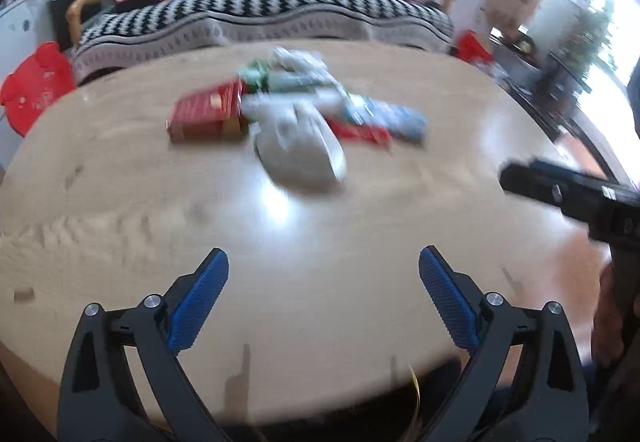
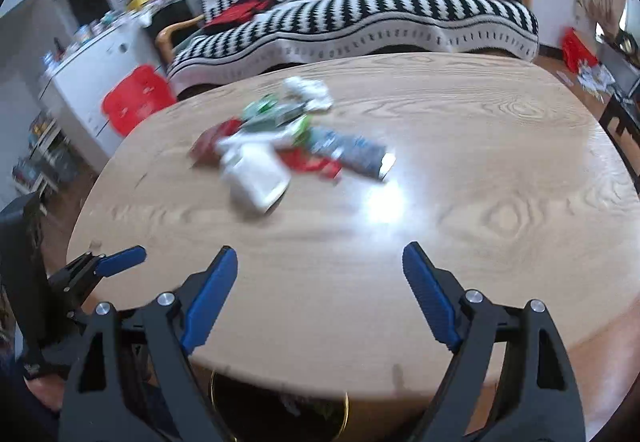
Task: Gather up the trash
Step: 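Grasp the white paper bundle with the left gripper while the right gripper grasps the blister pack, then carry the white paper and blister pack over the black bin, then open both grippers over the bin to drop the paper and blister pack, then grasp the red cigarette box with the left gripper while the right gripper grasps the red ribbon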
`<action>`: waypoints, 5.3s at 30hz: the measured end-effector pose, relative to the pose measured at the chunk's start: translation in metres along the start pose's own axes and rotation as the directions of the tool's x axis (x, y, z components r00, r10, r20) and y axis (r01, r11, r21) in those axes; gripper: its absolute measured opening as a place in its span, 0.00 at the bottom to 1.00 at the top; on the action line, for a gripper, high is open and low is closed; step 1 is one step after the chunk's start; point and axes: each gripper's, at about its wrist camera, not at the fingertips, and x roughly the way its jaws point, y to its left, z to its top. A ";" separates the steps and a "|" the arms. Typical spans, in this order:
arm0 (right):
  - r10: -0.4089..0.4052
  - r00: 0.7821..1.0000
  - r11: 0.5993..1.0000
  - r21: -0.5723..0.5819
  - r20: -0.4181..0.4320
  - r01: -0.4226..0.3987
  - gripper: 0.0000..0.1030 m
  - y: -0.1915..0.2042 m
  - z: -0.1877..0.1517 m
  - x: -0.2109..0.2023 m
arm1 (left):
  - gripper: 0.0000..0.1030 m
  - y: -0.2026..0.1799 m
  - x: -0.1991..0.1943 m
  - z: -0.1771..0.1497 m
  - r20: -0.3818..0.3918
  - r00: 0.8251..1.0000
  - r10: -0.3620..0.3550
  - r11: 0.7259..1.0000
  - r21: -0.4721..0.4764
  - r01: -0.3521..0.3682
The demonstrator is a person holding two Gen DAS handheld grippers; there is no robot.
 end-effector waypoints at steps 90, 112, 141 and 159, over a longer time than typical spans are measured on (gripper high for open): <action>0.141 0.953 0.989 -0.016 -0.268 -0.150 0.27 0.073 -0.199 -0.022 | 0.69 -0.009 -0.030 -0.177 -0.286 0.952 -0.113 0.976 0.146 0.159; 0.132 0.963 0.991 0.014 -0.235 -0.132 0.60 0.070 -0.195 -0.025 | 0.75 -0.007 -0.028 -0.174 -0.285 0.951 -0.115 0.979 0.127 0.157; 0.057 0.998 0.992 -0.114 -0.037 -0.060 0.77 0.073 -0.110 -0.053 | 0.93 0.037 -0.065 -0.085 -0.040 0.999 -0.034 0.989 0.142 0.039; 0.009 0.994 0.956 -0.291 -0.106 -0.039 0.84 0.048 0.007 0.105 | 0.94 0.102 0.104 0.089 -0.017 0.999 0.032 0.787 0.617 -0.015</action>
